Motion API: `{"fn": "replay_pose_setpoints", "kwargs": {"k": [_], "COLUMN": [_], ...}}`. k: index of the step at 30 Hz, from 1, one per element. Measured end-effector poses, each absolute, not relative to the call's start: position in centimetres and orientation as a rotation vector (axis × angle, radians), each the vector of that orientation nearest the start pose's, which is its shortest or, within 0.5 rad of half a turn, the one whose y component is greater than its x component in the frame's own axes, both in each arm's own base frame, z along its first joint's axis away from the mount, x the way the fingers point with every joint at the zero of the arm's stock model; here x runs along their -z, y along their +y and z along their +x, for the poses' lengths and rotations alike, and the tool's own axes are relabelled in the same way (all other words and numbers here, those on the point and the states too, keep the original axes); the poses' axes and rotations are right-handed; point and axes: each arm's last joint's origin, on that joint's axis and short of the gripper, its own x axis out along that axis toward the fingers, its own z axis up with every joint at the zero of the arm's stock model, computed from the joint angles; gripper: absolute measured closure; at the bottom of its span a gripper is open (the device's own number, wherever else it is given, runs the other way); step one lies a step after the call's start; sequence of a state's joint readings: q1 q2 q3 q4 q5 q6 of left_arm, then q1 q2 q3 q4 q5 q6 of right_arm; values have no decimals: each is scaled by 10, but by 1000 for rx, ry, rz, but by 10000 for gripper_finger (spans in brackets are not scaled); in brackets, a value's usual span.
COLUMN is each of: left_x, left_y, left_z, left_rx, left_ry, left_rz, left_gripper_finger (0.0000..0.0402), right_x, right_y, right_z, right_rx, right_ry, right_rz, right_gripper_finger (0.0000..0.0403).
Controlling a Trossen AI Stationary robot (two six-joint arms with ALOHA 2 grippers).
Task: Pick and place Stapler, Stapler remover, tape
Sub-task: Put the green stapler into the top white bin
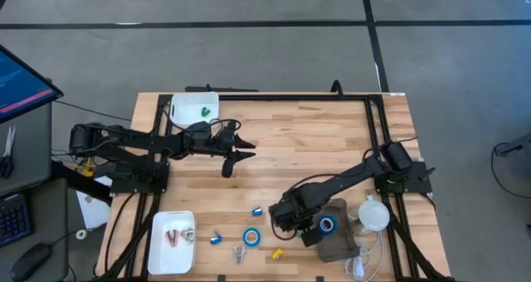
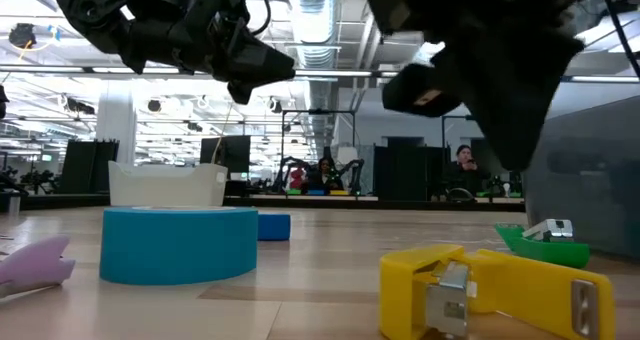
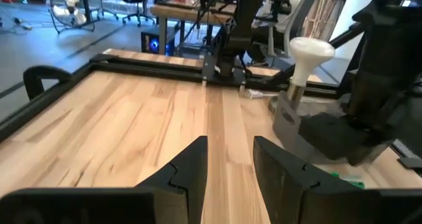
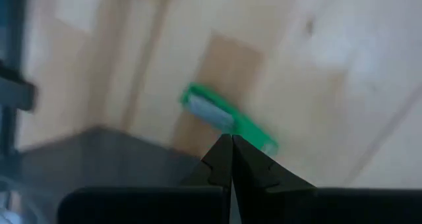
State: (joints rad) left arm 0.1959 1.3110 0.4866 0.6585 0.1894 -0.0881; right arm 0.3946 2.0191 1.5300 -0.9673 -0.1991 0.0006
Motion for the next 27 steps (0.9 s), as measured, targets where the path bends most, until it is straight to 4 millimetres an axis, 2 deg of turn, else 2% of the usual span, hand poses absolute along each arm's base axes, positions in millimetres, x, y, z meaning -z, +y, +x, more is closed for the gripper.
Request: {"fn": "replay_pose_setpoints", "kwargs": {"k": [10,20,27], "left_x": [-199,-199,-199], "left_y": [44,44,44], "left_z": [251,251,251], "left_rx": [-15,-15,-15], "left_ry": [180,181,181], "left_rz": [-122,-123,-123], "left_gripper_finger": [289,289,289], "right_x": [-176,-163,-156], "right_y": [158,160,159], "right_z": [360,363,361], "right_rx": [-502,-512,-493], "right_ry": [1486,1504,1549], "right_rz": [-115,-133,-174], "right_gripper_finger": [393,304,257]}}
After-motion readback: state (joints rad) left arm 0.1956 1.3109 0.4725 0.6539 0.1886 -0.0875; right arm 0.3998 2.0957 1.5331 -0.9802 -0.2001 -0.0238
